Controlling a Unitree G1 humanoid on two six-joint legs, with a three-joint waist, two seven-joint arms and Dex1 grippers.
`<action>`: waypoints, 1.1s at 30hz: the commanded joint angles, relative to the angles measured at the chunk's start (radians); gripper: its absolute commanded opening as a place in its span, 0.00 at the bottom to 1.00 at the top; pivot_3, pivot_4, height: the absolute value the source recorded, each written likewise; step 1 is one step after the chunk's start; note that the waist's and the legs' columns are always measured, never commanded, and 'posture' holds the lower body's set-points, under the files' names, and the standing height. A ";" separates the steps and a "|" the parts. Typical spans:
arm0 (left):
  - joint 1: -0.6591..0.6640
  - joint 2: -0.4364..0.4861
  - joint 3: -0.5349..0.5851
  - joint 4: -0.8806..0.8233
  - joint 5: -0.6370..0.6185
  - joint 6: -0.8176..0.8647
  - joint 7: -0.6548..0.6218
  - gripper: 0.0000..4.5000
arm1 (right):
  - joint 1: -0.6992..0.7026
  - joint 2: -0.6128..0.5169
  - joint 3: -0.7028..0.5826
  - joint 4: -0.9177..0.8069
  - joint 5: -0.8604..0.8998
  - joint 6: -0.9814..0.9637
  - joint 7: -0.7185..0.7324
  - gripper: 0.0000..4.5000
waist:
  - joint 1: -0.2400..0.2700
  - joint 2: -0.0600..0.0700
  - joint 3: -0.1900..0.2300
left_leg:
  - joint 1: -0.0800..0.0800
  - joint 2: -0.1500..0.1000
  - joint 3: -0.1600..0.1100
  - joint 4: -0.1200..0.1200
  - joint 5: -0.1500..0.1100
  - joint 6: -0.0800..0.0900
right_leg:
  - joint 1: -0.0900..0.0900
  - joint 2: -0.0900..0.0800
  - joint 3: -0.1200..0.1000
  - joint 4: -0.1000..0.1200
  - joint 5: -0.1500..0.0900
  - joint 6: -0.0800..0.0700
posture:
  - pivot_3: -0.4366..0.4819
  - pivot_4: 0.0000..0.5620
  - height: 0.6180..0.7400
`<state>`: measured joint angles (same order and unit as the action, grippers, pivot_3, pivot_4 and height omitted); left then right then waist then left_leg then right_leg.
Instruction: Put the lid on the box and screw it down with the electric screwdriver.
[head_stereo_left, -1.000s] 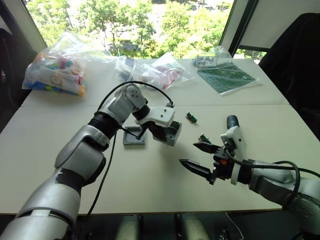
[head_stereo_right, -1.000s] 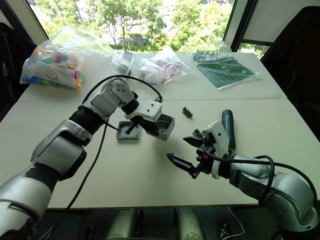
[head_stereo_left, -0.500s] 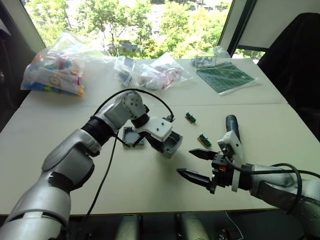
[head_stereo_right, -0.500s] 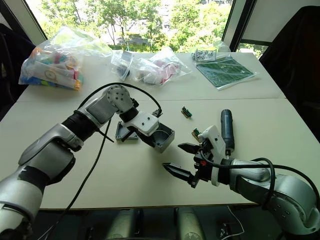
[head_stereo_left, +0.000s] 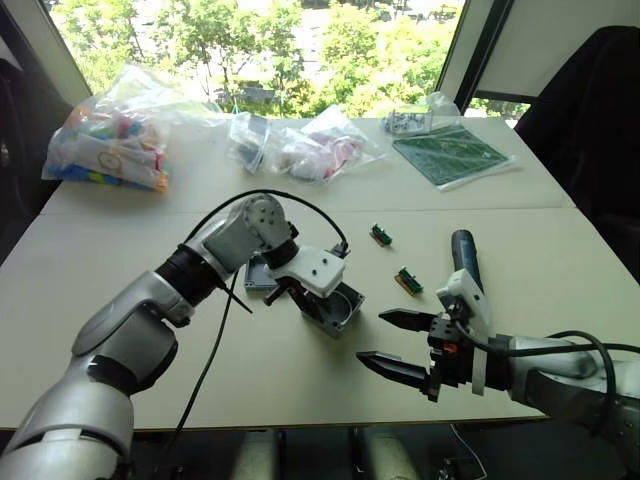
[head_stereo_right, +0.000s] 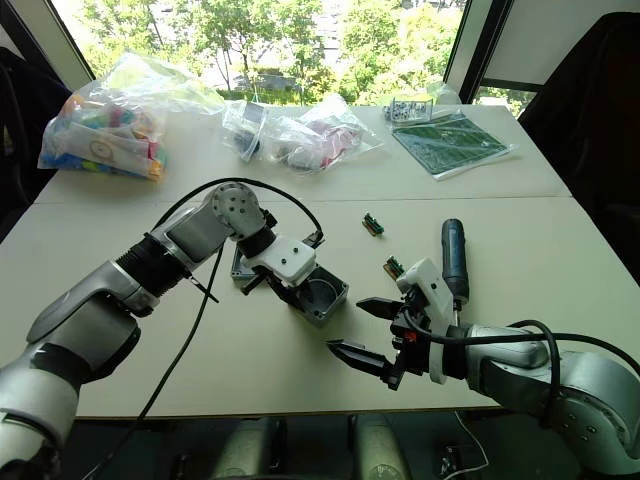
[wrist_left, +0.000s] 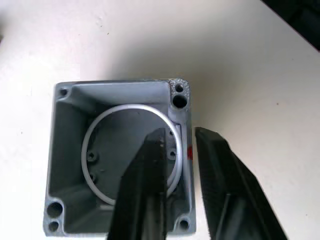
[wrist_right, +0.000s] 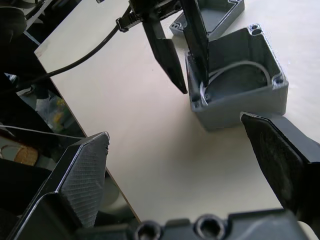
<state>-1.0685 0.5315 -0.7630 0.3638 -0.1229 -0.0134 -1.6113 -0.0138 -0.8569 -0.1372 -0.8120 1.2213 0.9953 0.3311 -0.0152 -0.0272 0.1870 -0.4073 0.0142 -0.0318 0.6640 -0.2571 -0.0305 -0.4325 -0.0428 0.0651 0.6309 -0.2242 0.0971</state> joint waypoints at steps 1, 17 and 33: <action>-0.002 0.006 0.058 -0.058 -0.019 0.031 -0.003 0.49 | 0.001 -0.022 -0.033 -0.035 0.039 -0.016 0.003 1.00 | 0.001 0.000 0.000 | 0.000 0.000 0.000 0.000 0.000 0.000 | 0.000 0.000 0.000 0.000 0.000 0.000 | 0.48 0.27 1.00; -0.058 0.157 0.454 -0.297 -0.204 0.654 0.089 0.76 | -0.006 -0.111 -0.132 -0.022 0.156 -0.048 0.022 1.00 | -0.004 0.000 0.000 | 0.001 0.001 0.000 0.000 0.000 0.000 | 0.000 0.001 0.000 0.000 -0.002 0.003 | 0.48 0.27 1.00; -0.083 0.201 0.613 -0.069 -0.038 1.561 0.802 0.76 | -0.608 -0.061 0.204 0.124 -0.072 -0.074 0.139 1.00 | 0.000 0.000 0.000 | 0.002 0.001 -0.001 -0.002 0.000 0.000 | 0.000 0.002 -0.001 0.001 -0.003 0.005 | 0.48 0.27 1.00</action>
<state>-1.1311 0.7447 -0.1903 0.3133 -0.1650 1.4896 -0.8658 -0.5932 -0.9255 0.0209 -0.6847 1.2402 0.9347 0.4463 -0.0154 -0.0271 0.1872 -0.4080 0.0153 -0.0338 0.6634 -0.2571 -0.0305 -0.4342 -0.0414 0.0635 0.6325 -0.2257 0.1003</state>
